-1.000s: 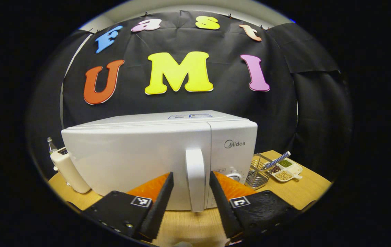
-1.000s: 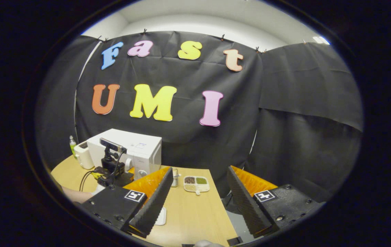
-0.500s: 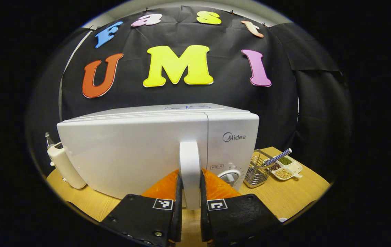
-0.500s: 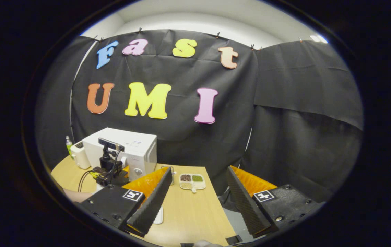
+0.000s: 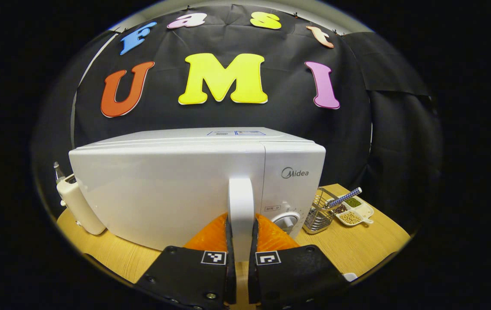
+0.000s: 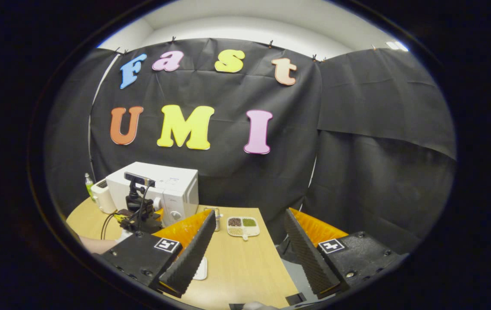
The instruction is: Open the microwave oven with the left hand, put the food in, and close the microwave oven.
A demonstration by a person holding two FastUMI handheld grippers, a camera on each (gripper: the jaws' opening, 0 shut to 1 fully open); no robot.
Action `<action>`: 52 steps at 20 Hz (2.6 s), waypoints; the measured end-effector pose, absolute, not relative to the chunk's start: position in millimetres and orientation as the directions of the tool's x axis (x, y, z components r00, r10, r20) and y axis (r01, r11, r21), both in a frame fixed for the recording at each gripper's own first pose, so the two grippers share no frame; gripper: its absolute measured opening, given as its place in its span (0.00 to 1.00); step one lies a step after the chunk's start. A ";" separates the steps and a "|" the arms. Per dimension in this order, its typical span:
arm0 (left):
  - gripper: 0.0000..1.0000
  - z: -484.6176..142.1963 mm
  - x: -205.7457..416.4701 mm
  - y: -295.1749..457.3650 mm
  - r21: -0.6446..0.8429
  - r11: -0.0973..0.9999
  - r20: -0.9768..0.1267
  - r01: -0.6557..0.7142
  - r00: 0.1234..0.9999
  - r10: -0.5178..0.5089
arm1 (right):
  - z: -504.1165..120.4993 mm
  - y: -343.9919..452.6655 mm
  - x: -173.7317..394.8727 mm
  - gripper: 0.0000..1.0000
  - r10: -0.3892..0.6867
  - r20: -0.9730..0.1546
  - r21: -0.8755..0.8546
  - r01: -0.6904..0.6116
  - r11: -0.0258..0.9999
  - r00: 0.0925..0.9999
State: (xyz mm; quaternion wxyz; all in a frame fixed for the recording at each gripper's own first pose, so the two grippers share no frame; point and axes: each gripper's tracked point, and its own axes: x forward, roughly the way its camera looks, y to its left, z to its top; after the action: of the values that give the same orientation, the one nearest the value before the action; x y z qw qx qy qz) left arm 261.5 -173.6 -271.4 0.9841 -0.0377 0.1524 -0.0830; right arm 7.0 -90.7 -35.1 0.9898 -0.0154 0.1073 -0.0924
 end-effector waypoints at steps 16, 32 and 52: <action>0.43 -268.3 118.9 -76.9 0.008 0.997 -0.280 0.078 0.957 -0.073 | -31.8 18.1 9.9 1.00 0.092 -0.173 -0.112 -0.112 0.987 0.981; 0.96 -248.4 33.8 47.7 0.114 0.990 -0.273 -0.087 0.955 0.115 | -48.5 48.8 -26.5 1.00 0.171 -0.177 -0.070 -0.186 0.980 0.969; 0.96 -244.1 -31.2 239.6 0.178 0.910 -0.293 -0.374 0.863 0.412 | -194.9 66.9 49.4 1.00 0.163 -0.410 0.013 -0.173 0.985 0.898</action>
State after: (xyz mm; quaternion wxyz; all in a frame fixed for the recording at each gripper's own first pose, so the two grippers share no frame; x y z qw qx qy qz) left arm -31.2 239.6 -244.1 0.9634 0.0574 0.1642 0.2041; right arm 49.4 66.9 -194.9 0.9740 -0.0119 0.2093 0.0863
